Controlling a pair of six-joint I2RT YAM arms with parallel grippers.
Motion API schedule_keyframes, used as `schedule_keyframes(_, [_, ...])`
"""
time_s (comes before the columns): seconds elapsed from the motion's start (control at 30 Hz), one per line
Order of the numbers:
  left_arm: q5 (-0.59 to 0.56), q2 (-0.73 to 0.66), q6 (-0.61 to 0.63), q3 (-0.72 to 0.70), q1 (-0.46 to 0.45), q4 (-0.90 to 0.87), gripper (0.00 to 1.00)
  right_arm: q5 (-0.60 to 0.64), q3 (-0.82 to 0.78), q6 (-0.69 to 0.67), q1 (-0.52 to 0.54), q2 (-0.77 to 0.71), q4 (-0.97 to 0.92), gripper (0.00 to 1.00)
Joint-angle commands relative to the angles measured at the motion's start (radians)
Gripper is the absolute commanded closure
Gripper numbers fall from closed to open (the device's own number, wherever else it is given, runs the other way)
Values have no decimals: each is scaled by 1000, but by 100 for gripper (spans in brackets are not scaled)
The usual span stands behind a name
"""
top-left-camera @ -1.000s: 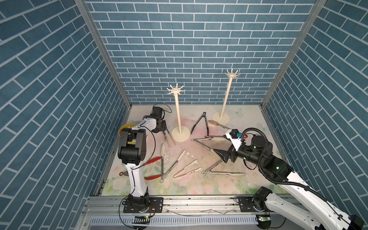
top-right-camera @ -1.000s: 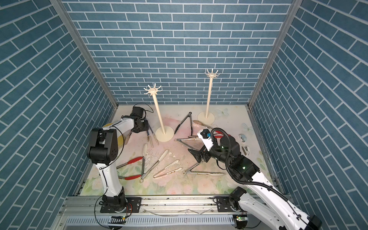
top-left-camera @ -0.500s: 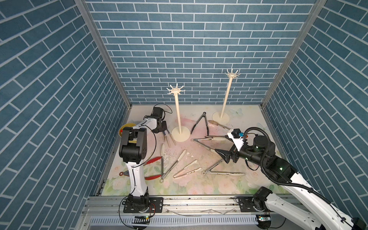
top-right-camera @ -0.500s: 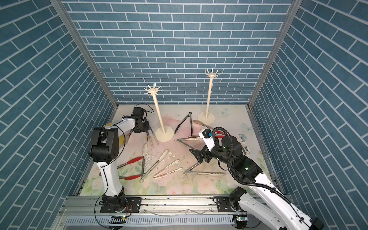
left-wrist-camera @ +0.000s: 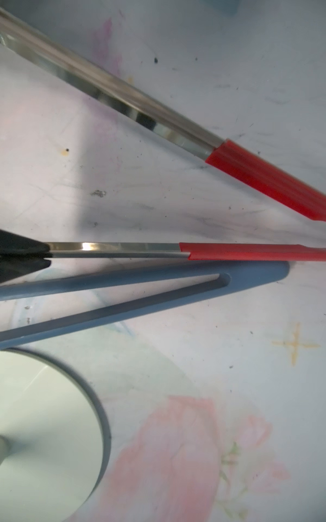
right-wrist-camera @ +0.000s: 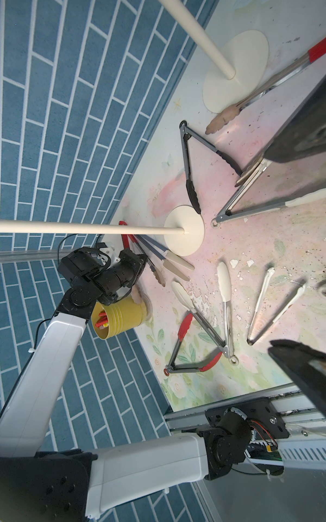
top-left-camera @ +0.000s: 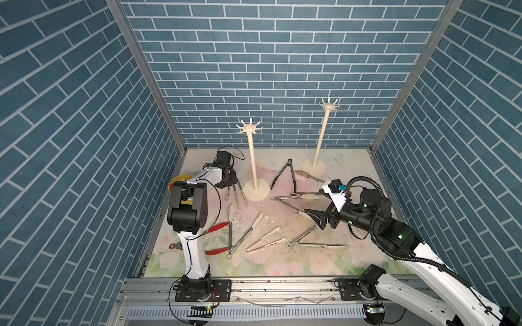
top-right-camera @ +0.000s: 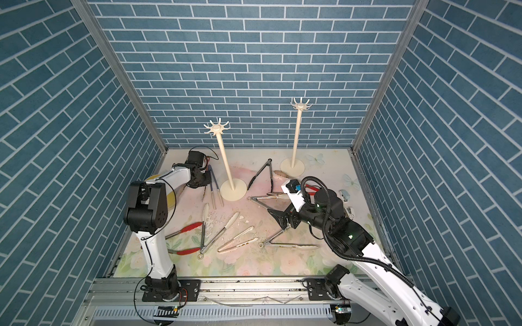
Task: Hang food tongs on kitchen utensil racks
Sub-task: Pick up the food tongs from the center of the board, then hang the food tongs on the rack.
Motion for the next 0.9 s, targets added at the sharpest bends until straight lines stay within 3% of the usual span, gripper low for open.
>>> schedule_keyframes(0.0, [-11, -92, 28, -24, -6, 51, 100, -18, 12, 3, 4, -3, 22, 1])
schedule_keyframes(0.27, [7, -234, 85, -93, -29, 131, 100, 52, 25, -22, -1, 42, 19, 1])
schedule_keyframes(0.87, [76, -766, 165, -404, -84, 431, 100, 67, 19, -52, -18, 38, 4, 1])
